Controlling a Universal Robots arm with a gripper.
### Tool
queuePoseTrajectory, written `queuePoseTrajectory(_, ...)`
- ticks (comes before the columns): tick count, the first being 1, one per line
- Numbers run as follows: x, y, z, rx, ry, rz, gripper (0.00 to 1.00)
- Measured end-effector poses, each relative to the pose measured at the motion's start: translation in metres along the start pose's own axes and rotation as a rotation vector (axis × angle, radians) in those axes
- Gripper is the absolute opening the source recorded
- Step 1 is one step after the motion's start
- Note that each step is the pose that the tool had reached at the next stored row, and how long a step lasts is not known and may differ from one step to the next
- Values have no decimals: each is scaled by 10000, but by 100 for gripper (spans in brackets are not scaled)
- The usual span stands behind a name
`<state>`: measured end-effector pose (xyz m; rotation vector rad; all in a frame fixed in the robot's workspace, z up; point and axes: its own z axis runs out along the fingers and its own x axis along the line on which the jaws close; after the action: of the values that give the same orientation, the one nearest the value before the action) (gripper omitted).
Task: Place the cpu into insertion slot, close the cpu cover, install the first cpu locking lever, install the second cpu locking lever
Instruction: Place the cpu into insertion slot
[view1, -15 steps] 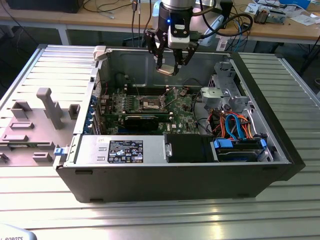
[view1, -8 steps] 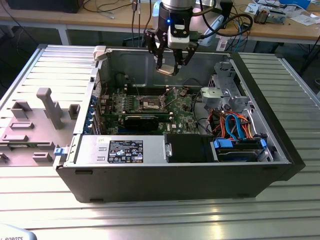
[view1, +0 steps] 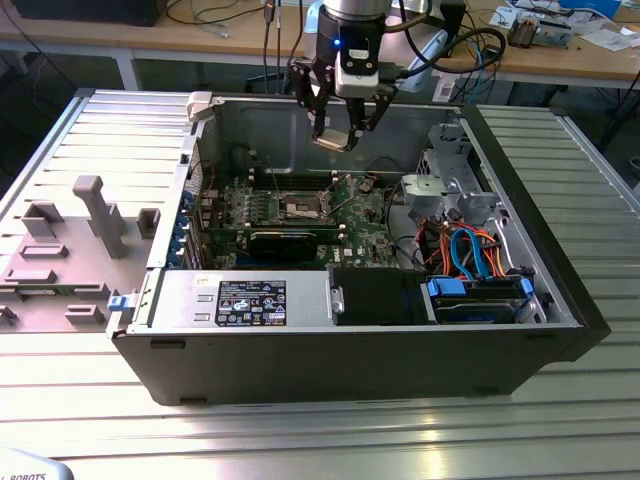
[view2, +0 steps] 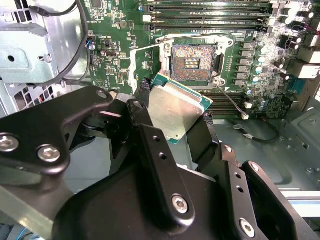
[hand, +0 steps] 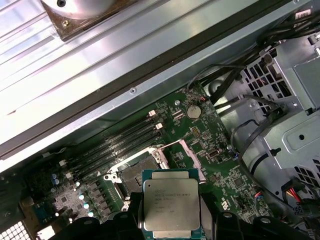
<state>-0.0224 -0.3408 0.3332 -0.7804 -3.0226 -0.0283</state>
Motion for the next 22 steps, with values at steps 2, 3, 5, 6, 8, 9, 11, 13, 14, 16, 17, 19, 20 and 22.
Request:
queuePoseTrajectory(2,0,0,1,-1,0,9,54)
queuePoseTrajectory(3,0,0,1,-1,0,14,54)
queuePoseTrajectory(5,0,0,1,-1,-1,26,54)
queuePoseTrajectory(6,0,0,1,-1,0,32,54)
queuePoseTrajectory(8,0,0,1,-2,-1,60,54)
queuePoseTrajectory(9,0,0,1,-2,-1,72,54)
queuePoseTrajectory(11,0,0,1,-2,-2,90,54)
queuePoseTrajectory(13,0,0,2,-3,-2,121,54)
queuePoseTrajectory(14,0,0,2,-3,-2,131,54)
queuePoseTrajectory(16,0,0,2,-4,-2,156,54)
queuePoseTrajectory(17,0,0,2,-4,-2,166,54)
queuePoseTrajectory(19,0,0,2,-5,-2,186,54)
queuePoseTrajectory(20,0,0,2,-5,-2,194,54)
queuePoseTrajectory(22,0,0,3,-6,-3,211,54)
